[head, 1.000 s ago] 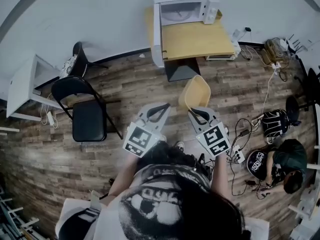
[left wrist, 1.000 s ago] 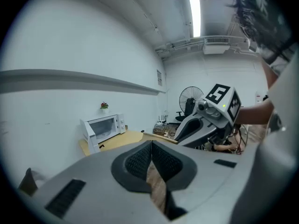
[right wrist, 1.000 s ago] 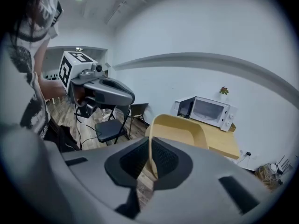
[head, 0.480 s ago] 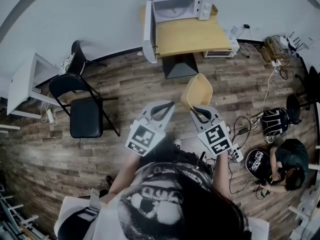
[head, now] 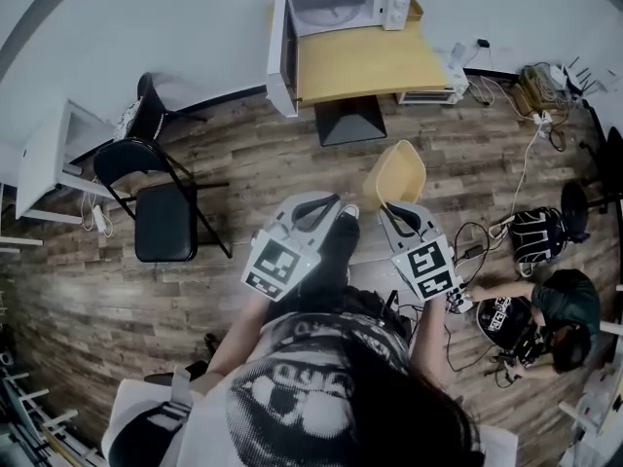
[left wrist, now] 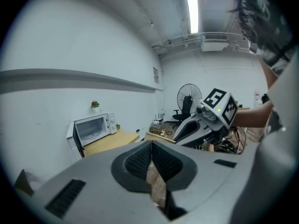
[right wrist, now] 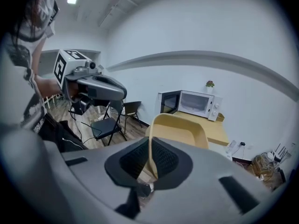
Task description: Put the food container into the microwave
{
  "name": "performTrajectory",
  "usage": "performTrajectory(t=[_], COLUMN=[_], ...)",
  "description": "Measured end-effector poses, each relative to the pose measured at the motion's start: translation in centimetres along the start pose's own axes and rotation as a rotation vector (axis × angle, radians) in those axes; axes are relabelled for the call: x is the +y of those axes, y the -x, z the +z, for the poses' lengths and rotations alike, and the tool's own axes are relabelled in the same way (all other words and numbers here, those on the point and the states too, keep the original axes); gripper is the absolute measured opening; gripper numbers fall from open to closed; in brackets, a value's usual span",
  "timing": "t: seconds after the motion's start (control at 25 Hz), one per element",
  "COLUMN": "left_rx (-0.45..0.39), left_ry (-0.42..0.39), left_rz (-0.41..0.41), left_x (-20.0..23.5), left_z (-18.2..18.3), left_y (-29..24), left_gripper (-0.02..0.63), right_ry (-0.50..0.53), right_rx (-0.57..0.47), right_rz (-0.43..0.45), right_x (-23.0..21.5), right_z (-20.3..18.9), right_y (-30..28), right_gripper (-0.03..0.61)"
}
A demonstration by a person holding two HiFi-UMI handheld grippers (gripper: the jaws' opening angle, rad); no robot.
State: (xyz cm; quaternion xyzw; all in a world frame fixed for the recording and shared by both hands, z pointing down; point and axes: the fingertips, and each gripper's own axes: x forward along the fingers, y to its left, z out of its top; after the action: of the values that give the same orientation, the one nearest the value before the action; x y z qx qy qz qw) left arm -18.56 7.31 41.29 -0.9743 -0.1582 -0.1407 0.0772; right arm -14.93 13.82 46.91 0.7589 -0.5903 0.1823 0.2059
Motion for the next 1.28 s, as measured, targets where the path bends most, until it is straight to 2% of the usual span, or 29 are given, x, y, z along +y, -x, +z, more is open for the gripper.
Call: performTrajectory(t=[0.28, 0.64, 0.96, 1.28], left_rx=[0.024, 0.004, 0.001, 0.019], left_ry=[0.000, -0.016, -0.010, 0.013], left_rz=[-0.029, -0.082, -0.039, -0.022], left_x=[2.0, 6.3, 14.2, 19.8], left_z=[-0.5, 2.1, 4.4, 4.3], left_y=[-4.0, -13.8, -20.0, -24.0], left_gripper=[0.000, 0.002, 0.002, 0.001], right_ry=[-0.023, -0.011, 0.010, 0.021], right_rx=[0.010, 0.025, 0.021, 0.043], right_rz=[-0.011, -0.003, 0.022, 0.055], right_x=[-3.4, -11.9, -19.2, -23.7], right_z=[-0.6, 0.7, 4.3, 6.0], right_y=[-2.0, -6.2, -11.5, -16.6], right_gripper=[0.026, 0.026, 0.026, 0.026])
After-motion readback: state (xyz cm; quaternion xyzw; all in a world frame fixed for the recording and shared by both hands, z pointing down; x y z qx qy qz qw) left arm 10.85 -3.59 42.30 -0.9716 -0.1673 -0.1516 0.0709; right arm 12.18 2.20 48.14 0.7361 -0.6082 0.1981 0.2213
